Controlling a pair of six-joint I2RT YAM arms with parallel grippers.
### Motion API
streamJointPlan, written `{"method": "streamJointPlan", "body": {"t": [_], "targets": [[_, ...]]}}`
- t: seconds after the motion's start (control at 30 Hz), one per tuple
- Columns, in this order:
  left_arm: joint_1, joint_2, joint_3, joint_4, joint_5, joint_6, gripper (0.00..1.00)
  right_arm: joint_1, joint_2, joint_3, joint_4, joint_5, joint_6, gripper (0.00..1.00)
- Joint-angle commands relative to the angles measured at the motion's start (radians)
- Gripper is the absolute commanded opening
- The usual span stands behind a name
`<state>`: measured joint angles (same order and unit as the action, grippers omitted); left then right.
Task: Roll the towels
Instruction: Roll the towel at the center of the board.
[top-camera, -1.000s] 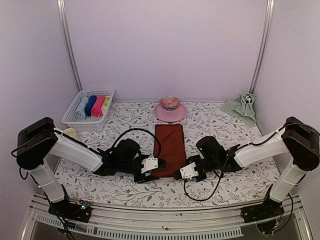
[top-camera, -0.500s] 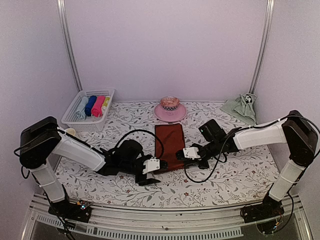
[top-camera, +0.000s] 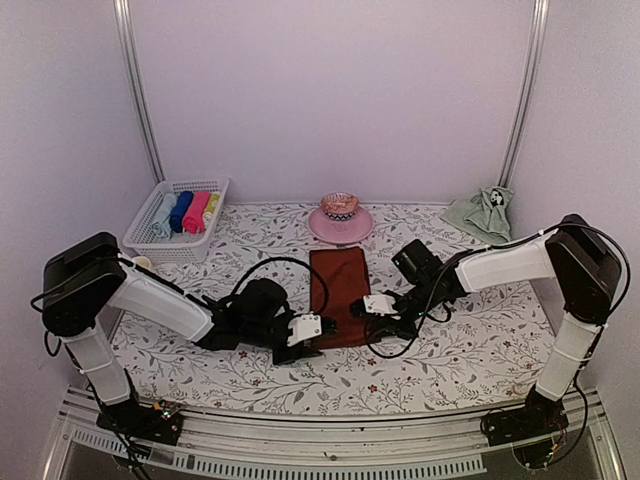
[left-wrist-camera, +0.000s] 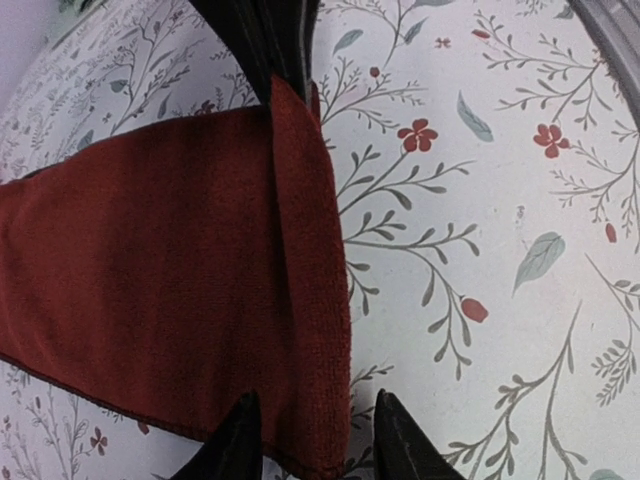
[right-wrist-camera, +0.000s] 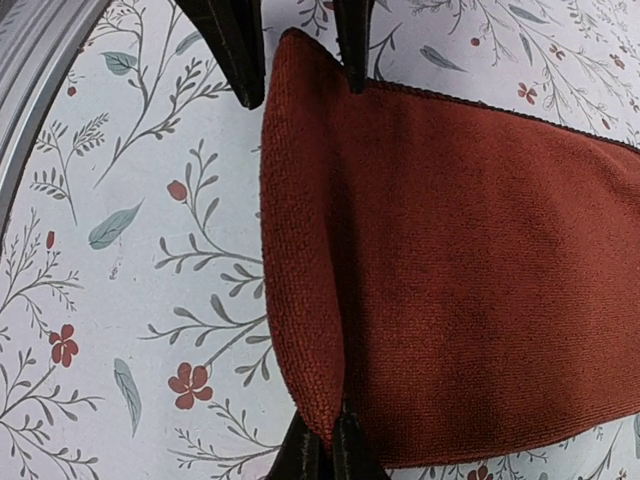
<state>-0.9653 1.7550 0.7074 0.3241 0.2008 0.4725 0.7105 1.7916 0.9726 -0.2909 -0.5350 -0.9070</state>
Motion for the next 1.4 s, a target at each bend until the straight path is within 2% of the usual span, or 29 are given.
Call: {"method": "streamJointPlan", "body": {"t": [0.0, 0.07, 0.17, 0.27, 0.33, 0.5, 0.67, 0.87, 0.9, 0.97, 1.1, 1.37], "targets": [[0.011, 0.009, 0.018, 0.018, 0.044, -0.019, 0.36, -0.019, 0.021, 0.034, -0.038, -0.025, 0.030, 0.07], [0.015, 0.007, 0.017, 0.022, 0.056, -0.025, 0.29, -0.027, 0.023, 0.042, -0.046, -0.033, 0.035, 0.07], [0.022, 0.005, 0.017, 0.023, 0.064, -0.037, 0.27, -0.042, 0.025, 0.051, -0.056, -0.050, 0.044, 0.08], [0.029, -0.001, 0.015, 0.031, 0.076, -0.051, 0.28, -0.049, 0.027, 0.056, -0.062, -0.053, 0.048, 0.11], [0.036, -0.004, 0.014, 0.035, 0.088, -0.060, 0.36, -0.049, 0.030, 0.058, -0.063, -0.053, 0.049, 0.13], [0.051, -0.012, 0.014, 0.056, 0.108, -0.099, 0.35, -0.050, 0.035, 0.064, -0.068, -0.053, 0.056, 0.16], [0.068, -0.018, 0.015, 0.060, 0.145, -0.122, 0.24, -0.055, 0.042, 0.070, -0.071, -0.055, 0.063, 0.17], [0.072, 0.008, 0.036, 0.039, 0.146, -0.133, 0.00, -0.059, 0.042, 0.081, -0.076, -0.062, 0.075, 0.18], [0.072, 0.014, 0.042, 0.032, 0.147, -0.135, 0.00, -0.062, 0.041, 0.082, -0.077, -0.064, 0.077, 0.18], [0.074, 0.022, 0.052, 0.023, 0.140, -0.141, 0.00, -0.070, 0.039, 0.085, -0.077, -0.067, 0.081, 0.25], [0.082, 0.035, 0.067, 0.005, 0.122, -0.159, 0.00, -0.099, 0.038, 0.095, -0.083, -0.089, 0.100, 0.27], [0.099, 0.068, 0.100, -0.061, 0.104, -0.174, 0.00, -0.112, 0.058, 0.117, -0.090, -0.083, 0.125, 0.20]]}}
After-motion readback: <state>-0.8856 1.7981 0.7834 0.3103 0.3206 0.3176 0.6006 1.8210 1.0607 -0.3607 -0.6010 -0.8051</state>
